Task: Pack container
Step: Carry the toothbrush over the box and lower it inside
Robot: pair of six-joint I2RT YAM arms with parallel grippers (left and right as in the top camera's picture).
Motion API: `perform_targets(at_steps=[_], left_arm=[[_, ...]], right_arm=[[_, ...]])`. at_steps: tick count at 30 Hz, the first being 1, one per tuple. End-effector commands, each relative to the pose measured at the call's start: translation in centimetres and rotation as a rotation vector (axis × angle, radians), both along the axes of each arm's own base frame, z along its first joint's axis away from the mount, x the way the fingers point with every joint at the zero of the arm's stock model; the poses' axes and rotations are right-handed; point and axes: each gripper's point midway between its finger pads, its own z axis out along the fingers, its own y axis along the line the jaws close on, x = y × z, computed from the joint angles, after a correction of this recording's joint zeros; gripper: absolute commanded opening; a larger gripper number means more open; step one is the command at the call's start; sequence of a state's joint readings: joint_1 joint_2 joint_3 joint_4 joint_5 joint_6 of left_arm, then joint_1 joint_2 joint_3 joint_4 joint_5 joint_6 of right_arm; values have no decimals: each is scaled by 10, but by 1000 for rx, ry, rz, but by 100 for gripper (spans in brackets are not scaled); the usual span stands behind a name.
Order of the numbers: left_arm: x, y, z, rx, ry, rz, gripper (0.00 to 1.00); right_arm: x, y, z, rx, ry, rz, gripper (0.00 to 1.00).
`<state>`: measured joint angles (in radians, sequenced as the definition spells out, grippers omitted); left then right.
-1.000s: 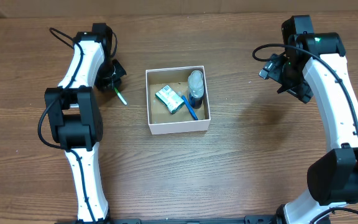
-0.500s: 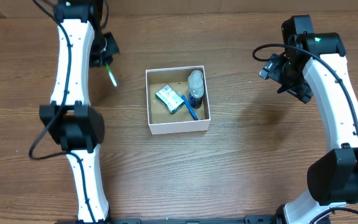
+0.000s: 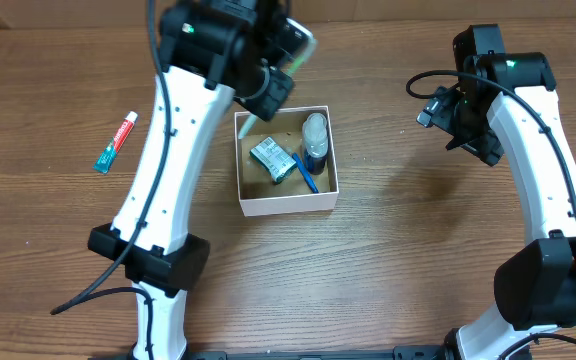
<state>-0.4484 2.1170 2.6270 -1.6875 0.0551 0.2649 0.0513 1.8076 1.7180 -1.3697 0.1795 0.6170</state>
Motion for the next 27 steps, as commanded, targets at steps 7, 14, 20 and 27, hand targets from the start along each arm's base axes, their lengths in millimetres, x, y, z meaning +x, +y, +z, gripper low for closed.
perform_targets(at_steps=[7,14,20,27], left_arm=[[-16,-24,-7,21,14,-154,4],[-40,-13,-55,120,179,-234,4],[-81,-4,-49,117,206,-404,4],[-90,-4,-70,130,194,-673,4]], right_arm=[[1,-2,5,3,-20,-10,100],[1,-2,5,3,-20,-10,100],[1,-2,5,3,-20,-10,100],[1,-2,5,3,-20,-10,100]])
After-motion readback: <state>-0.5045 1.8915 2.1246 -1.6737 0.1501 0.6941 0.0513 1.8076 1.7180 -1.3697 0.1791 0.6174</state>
